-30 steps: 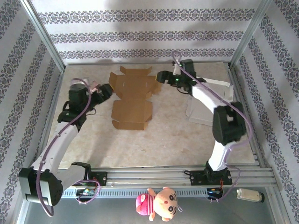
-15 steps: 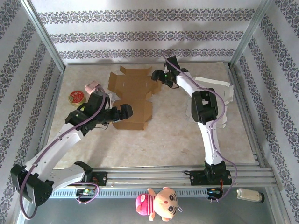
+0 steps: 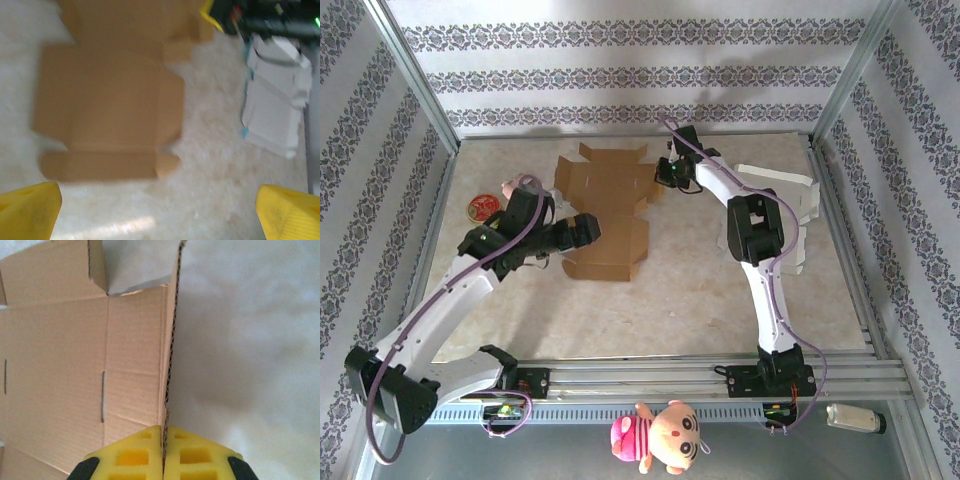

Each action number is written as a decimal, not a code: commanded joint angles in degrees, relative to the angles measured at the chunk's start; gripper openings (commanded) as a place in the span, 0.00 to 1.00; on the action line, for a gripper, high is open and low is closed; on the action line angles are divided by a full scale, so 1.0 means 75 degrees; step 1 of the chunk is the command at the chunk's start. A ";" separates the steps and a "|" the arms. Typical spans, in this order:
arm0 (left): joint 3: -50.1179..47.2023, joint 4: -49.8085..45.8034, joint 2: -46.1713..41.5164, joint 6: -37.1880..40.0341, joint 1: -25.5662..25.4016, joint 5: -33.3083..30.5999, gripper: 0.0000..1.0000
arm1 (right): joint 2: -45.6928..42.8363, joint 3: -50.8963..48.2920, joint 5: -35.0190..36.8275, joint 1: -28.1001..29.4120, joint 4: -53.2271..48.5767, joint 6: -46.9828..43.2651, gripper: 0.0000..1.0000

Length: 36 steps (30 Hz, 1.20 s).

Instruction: Fold the paper box

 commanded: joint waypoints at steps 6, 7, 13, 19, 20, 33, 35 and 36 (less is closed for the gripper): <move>0.0665 0.0319 0.1795 0.1164 0.1865 0.0712 0.99 | -0.2633 -0.2910 -0.0480 -0.0387 0.0706 -0.1450 0.00; 0.0751 0.0385 0.2040 0.1361 0.1924 0.0682 0.99 | -0.2834 -0.3179 -0.0520 -0.0428 0.0725 -0.1579 0.00; 0.1142 0.1014 0.3637 0.1778 0.2014 0.0695 0.87 | -0.3446 -0.4077 -0.0749 -0.0647 0.0676 -0.2190 0.00; 0.1959 0.1606 0.5551 0.1889 0.2026 0.1570 0.70 | -0.3577 -0.4281 -0.0820 -0.0635 0.0639 -0.2452 0.00; 0.2038 0.1718 0.5780 0.1883 0.2027 0.1854 0.69 | -0.3571 -0.4275 -0.0799 -0.0627 0.0630 -0.2466 0.00; 0.1782 0.2766 0.6339 0.1588 0.2026 0.2716 0.05 | -0.3618 -0.4114 -0.0254 -0.0610 0.0602 -0.2449 0.19; 0.1785 0.2805 0.6158 0.1801 0.2026 0.2513 0.04 | -0.3866 -0.4050 -0.0096 -0.0610 0.0690 -0.2559 0.39; 0.1796 0.2855 0.6058 0.1978 0.2026 0.2461 0.04 | -0.4039 -0.3998 -0.0076 -0.0577 0.0737 -0.2684 0.45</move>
